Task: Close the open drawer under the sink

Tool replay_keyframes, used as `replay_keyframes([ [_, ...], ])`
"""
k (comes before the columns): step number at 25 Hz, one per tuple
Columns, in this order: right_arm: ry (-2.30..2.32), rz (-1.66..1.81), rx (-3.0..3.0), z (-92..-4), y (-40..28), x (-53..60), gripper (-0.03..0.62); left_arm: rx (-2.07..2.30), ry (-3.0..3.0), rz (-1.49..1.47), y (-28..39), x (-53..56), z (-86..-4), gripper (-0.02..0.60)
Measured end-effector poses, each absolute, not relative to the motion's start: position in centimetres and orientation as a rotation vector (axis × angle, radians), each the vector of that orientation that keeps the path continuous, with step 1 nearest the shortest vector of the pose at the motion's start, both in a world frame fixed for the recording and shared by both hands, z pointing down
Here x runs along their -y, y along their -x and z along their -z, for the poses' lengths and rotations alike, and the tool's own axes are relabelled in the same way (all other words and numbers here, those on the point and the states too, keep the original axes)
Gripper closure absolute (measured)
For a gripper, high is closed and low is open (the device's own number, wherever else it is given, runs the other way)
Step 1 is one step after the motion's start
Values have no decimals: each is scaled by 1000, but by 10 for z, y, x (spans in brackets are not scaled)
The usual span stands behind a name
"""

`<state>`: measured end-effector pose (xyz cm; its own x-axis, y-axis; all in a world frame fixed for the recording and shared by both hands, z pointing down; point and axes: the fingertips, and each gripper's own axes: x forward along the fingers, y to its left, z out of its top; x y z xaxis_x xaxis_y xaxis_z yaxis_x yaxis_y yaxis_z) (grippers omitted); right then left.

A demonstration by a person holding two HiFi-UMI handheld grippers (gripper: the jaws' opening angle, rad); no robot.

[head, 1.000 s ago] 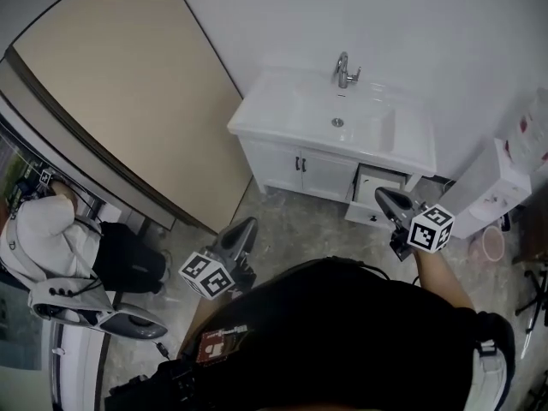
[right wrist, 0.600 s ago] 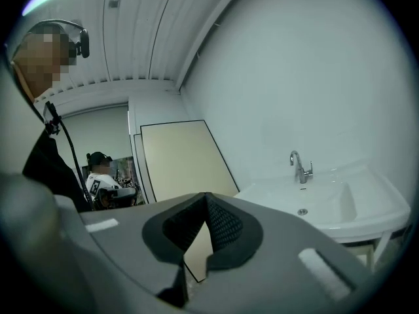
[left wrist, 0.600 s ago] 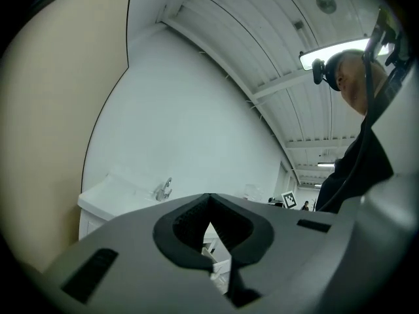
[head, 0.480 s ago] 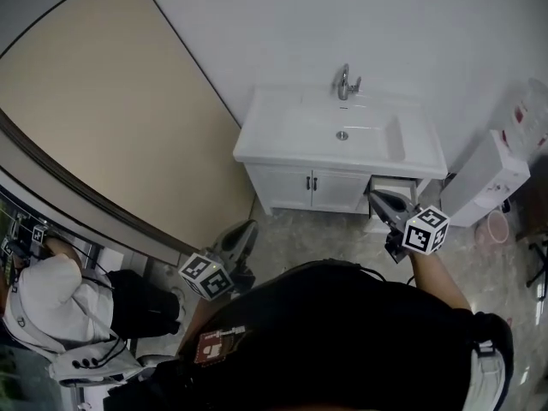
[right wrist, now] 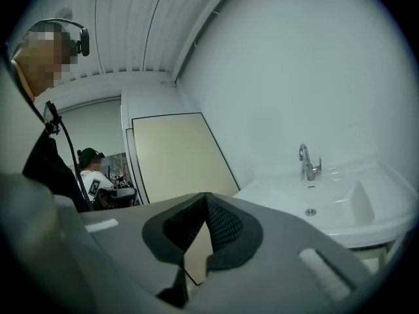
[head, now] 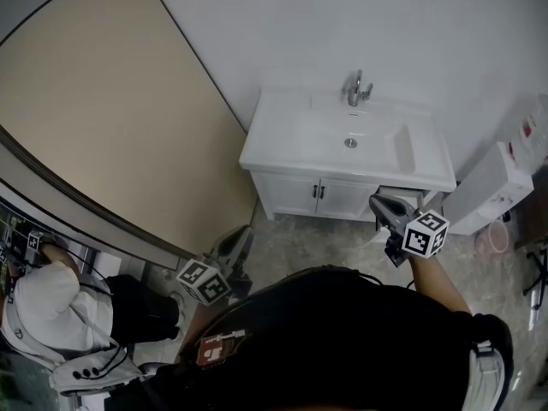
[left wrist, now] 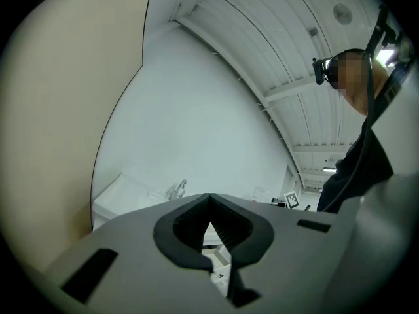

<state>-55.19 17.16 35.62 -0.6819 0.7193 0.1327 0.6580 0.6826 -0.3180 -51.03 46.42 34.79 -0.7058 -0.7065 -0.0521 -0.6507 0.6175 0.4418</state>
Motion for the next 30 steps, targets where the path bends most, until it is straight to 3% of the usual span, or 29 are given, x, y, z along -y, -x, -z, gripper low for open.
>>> replay_keyframes([
  [19, 1337, -372, 2537, -339, 761, -84, 603, 2774, -992, 611, 677, -342, -320, 591],
  [30, 1169, -472, 2587, -371, 814, -11, 603, 2687, -1113, 562, 757, -282, -330, 591],
])
